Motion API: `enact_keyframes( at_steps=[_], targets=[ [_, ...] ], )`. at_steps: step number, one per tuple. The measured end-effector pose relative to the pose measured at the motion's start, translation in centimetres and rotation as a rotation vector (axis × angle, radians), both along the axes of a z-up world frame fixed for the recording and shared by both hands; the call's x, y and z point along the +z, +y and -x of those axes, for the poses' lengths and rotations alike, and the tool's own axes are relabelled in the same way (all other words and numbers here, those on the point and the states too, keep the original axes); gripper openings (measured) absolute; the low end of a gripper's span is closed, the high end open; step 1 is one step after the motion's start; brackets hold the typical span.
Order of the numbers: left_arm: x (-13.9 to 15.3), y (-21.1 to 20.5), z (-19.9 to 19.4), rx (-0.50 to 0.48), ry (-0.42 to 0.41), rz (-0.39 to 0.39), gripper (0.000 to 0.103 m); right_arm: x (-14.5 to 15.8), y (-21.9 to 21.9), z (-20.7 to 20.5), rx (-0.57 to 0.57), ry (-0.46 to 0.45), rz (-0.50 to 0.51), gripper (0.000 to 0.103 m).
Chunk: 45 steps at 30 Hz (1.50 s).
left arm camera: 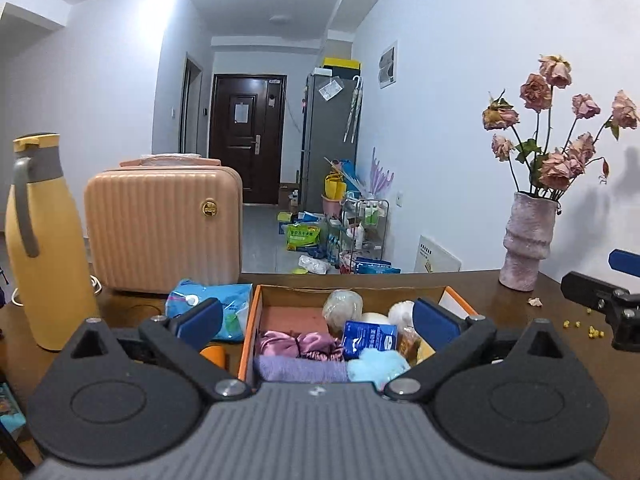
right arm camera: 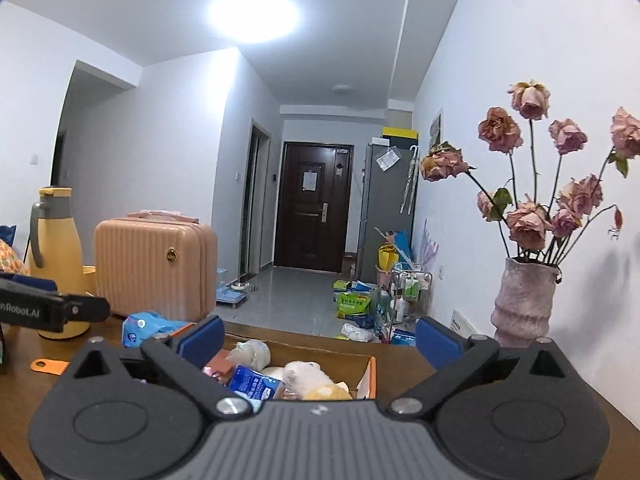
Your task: Organize soft objects
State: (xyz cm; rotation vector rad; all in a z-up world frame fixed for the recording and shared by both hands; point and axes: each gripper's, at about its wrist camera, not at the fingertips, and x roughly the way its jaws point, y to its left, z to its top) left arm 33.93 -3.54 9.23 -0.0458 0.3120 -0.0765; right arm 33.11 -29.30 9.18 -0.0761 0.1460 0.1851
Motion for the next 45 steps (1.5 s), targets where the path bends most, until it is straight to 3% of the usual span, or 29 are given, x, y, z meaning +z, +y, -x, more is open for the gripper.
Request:
enact_keyframes(
  at_steps=[8, 14, 16, 21, 26, 32, 37, 45],
  targets=[
    [-0.2, 0.7, 4.9, -0.007, -0.025, 0.005, 0.103, -0.8, -0.4, 3.7, -0.019, -0.012, -0.063, 0.103],
    [-2.4, 1.6, 11.6, -0.003, -0.042, -0.011, 0.103, -3.8, -1.3, 8.3, -0.050, 0.043, -0.124, 0.103],
    [-3.4, 1.9, 14.2, 0.011, -0.048, 0.017, 0.103, -4.6, -1.5, 10.2, -0.048, 0.074, -0.130, 0.103],
    [-5.7, 2.6, 20.5, 0.062, -0.047, 0.034, 0.103, -6.4, -0.9, 16.5, -0.056, 0.099, -0.111, 0.103],
    [-7.1, 2.5, 26.5, 0.059, -0.083, -0.034, 0.103, -9.1, 0.1, 23.3, -0.041, 0.115, -0.124, 0.103],
    [-8.9, 2.4, 32.4, 0.057, -0.031, -0.034, 0.103, -11.9, 1.3, 30.3, -0.027, 0.155, -0.171, 0.103],
    [-7.7, 1.9, 32.8, 0.049, -0.069, -0.043, 0.103, -11.5, 2.3, 31.4, 0.031, 0.176, -0.146, 0.103],
    [-7.5, 2.1, 32.9, 0.035, -0.075, -0.029, 0.103, -11.3, 2.4, 31.4, 0.000, 0.168, -0.150, 0.103]
  ],
)
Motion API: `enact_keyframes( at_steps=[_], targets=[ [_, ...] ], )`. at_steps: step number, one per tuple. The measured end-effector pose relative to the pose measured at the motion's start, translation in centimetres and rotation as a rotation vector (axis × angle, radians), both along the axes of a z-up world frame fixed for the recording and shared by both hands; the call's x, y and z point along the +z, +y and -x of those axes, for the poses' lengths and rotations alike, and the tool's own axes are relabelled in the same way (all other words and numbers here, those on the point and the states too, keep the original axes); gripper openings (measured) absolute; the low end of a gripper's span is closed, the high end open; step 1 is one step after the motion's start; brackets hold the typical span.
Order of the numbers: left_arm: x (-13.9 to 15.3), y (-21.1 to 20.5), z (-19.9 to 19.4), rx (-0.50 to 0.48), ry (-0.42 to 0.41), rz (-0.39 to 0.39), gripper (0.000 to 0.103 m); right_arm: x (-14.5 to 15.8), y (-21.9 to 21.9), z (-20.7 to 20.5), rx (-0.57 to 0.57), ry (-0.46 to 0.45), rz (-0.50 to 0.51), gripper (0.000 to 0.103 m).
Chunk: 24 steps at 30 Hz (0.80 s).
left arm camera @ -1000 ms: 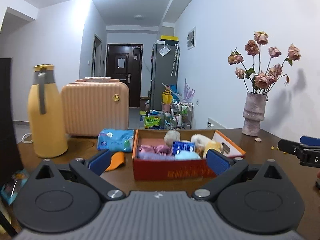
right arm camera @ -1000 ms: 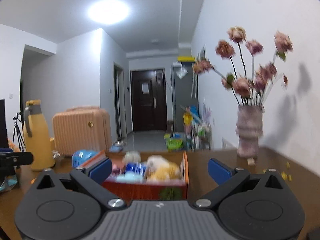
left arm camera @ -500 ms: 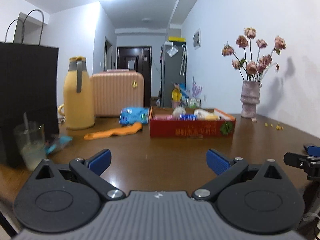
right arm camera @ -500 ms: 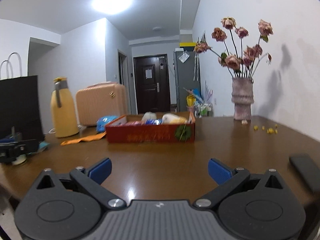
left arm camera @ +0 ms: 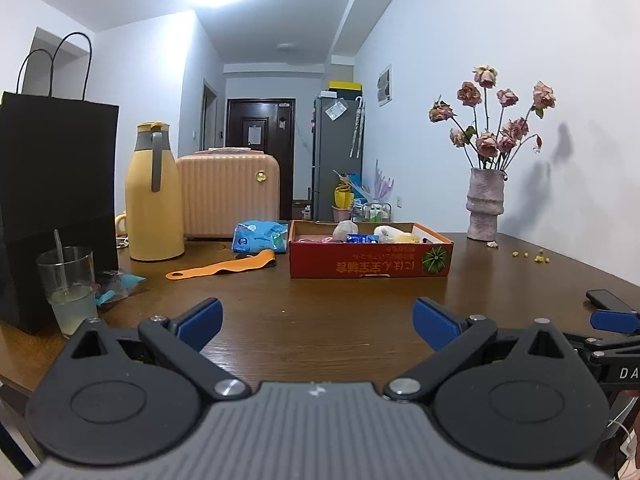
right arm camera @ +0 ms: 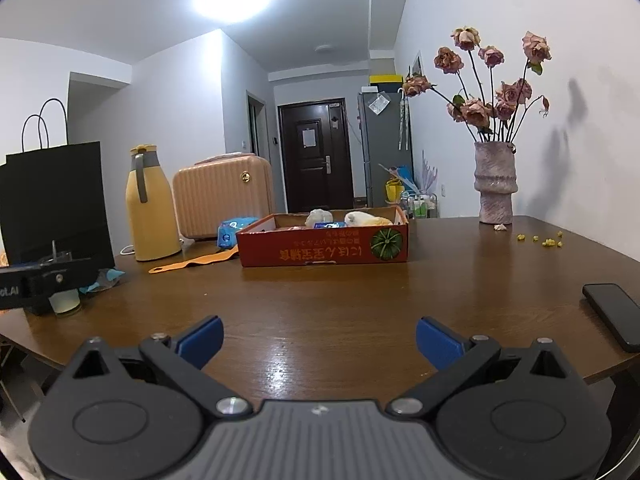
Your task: Organize soft objects
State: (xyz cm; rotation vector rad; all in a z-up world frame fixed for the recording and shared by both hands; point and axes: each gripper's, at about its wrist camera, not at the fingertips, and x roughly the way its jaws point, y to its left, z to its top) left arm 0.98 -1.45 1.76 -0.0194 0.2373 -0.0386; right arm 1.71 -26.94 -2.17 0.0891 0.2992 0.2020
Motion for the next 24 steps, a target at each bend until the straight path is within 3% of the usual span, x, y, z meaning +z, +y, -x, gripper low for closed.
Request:
enact_keyframes(
  at_steps=[24],
  targets=[
    [-0.45, 0.31, -0.20, 0.004, 0.019, -0.011, 0.103, 0.05, 0.10, -0.30, -0.016, 0.007, 0.007, 0.103]
  ],
)
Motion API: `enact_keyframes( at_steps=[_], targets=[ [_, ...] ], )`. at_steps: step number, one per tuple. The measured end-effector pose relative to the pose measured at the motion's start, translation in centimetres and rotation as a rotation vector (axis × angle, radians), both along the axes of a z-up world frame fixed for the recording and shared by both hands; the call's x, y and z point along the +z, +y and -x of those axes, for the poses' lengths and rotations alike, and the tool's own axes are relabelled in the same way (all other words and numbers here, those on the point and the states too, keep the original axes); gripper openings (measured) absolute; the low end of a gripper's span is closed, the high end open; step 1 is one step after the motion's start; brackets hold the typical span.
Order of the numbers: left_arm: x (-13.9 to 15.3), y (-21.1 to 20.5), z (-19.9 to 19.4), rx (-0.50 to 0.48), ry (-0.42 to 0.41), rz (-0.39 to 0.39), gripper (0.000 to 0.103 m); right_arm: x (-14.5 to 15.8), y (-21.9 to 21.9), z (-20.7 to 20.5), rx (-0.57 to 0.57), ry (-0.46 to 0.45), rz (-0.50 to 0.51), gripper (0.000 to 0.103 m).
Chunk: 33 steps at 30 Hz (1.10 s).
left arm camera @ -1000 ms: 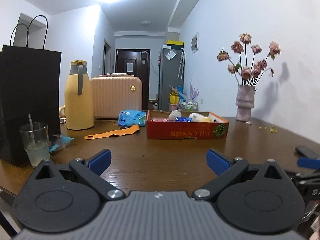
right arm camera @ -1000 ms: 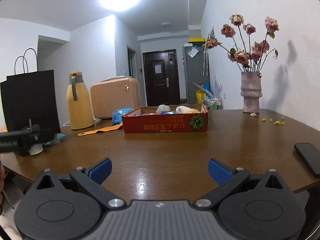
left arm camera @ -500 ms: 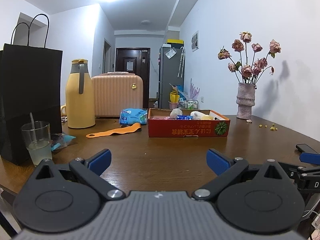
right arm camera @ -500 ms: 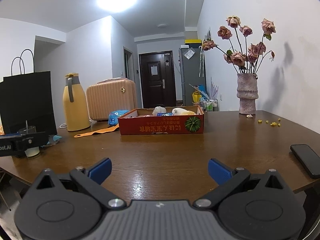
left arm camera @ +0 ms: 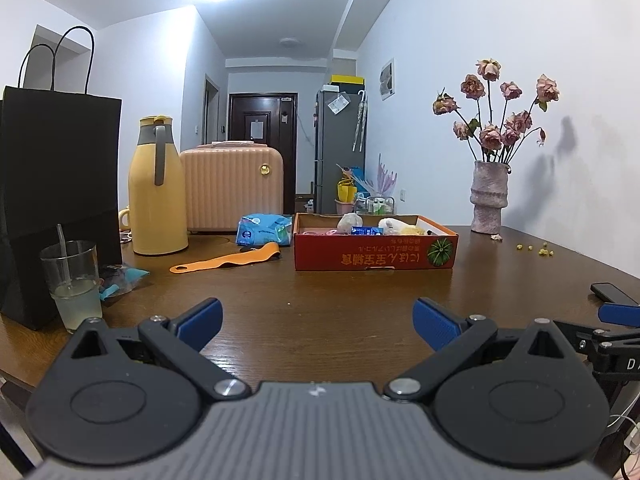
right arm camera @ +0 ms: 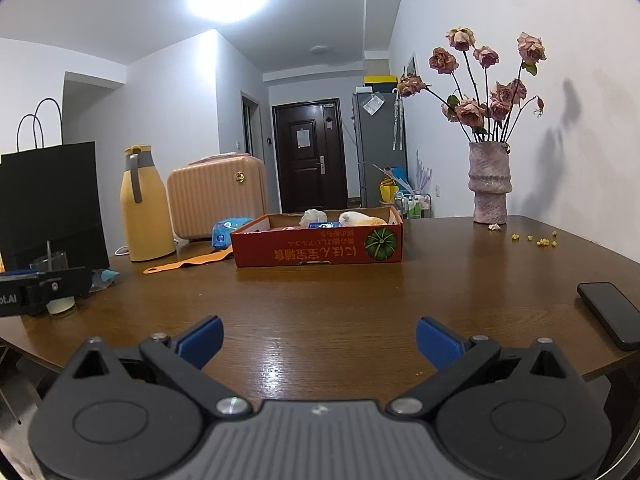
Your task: Organize soft objects
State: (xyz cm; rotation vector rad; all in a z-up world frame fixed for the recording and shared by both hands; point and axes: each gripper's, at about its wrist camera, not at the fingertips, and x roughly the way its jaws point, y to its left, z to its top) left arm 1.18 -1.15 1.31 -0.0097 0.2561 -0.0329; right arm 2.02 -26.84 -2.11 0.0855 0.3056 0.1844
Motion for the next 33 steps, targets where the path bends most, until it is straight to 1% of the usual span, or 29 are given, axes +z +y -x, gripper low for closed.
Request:
enact_keyframes(
  at_steps=[12, 18, 25, 29, 33],
  targets=[
    [-0.46, -0.22, -0.24, -0.006, 0.015, -0.007, 0.103, -0.32, -0.14, -0.28, -0.001, 0.012, -0.010, 0.103],
    [-0.60, -0.02, -0.32, -0.009, 0.021, 0.001, 0.103, -0.16, 0.25, -0.11, 0.007, -0.003, 0.003, 0.103],
    [-0.78, -0.01, -0.47, -0.014, 0.029, -0.007, 0.103, -0.35, -0.06, -0.36, -0.006, 0.014, -0.011, 0.103],
    [-0.74, -0.16, -0.46, -0.013, 0.026, -0.011, 0.103, -0.19, 0.33, -0.12, 0.013, 0.001, 0.001, 0.103],
    [-0.66, -0.22, -0.30, -0.019, 0.025, -0.013, 0.103, -0.33, 0.42, -0.12, 0.019, 0.005, -0.001, 0.103]
  ],
)
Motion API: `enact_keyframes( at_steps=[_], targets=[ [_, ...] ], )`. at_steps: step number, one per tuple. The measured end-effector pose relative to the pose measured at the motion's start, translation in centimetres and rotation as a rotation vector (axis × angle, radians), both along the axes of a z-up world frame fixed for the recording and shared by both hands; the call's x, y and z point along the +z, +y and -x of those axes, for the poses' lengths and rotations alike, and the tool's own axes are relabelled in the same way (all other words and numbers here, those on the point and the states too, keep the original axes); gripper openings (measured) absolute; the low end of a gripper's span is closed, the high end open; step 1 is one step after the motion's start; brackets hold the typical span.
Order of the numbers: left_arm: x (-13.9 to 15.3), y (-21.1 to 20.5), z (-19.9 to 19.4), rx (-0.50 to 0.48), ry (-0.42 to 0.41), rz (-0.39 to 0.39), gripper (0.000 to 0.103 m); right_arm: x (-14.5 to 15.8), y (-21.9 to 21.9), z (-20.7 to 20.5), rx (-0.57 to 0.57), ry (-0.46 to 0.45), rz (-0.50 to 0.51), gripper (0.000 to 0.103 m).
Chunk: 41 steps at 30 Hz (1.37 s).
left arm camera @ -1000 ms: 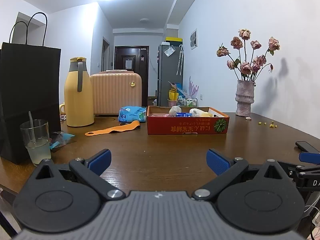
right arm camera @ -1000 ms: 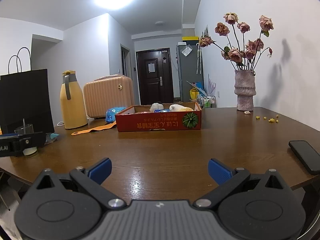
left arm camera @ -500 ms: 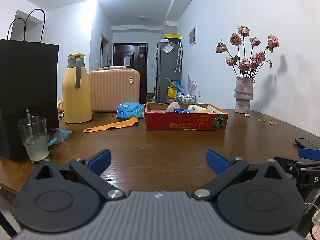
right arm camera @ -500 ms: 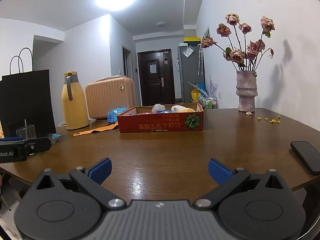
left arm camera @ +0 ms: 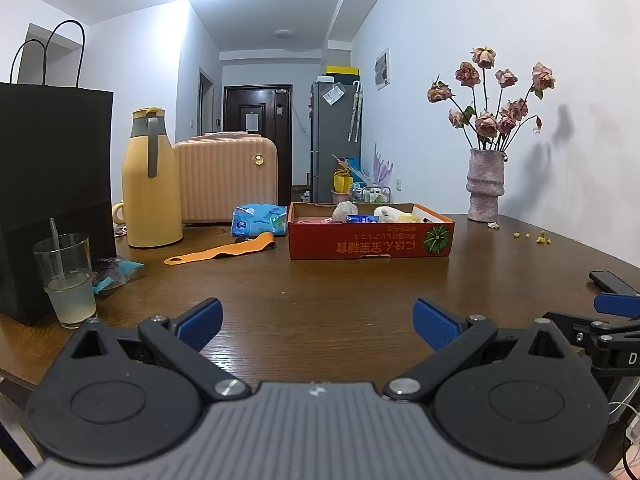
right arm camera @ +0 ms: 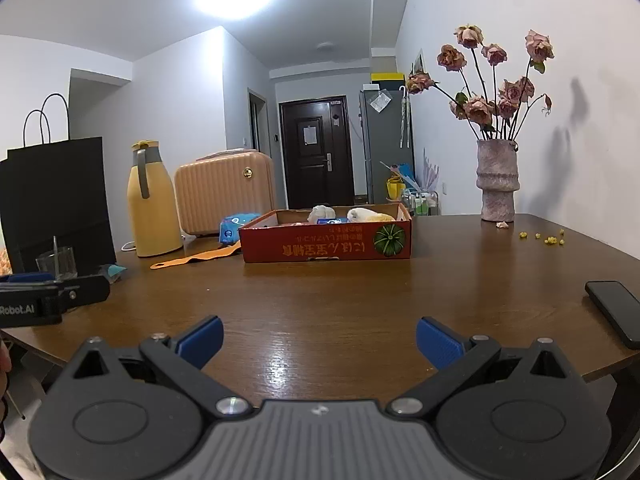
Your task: Organize soft objects
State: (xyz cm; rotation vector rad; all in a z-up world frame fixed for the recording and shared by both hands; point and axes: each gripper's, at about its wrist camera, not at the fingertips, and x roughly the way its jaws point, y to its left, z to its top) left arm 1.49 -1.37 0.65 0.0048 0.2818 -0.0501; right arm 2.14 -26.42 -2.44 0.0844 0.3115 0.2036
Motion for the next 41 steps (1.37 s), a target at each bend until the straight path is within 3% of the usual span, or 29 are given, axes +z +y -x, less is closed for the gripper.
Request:
enact_keyframes(
  at_steps=[41],
  targets=[
    [0.32, -0.07, 0.52, 0.014, -0.026, 0.000, 0.103, -0.40, -0.22, -0.31, -0.012, 0.016, -0.007, 0.103]
  ],
)
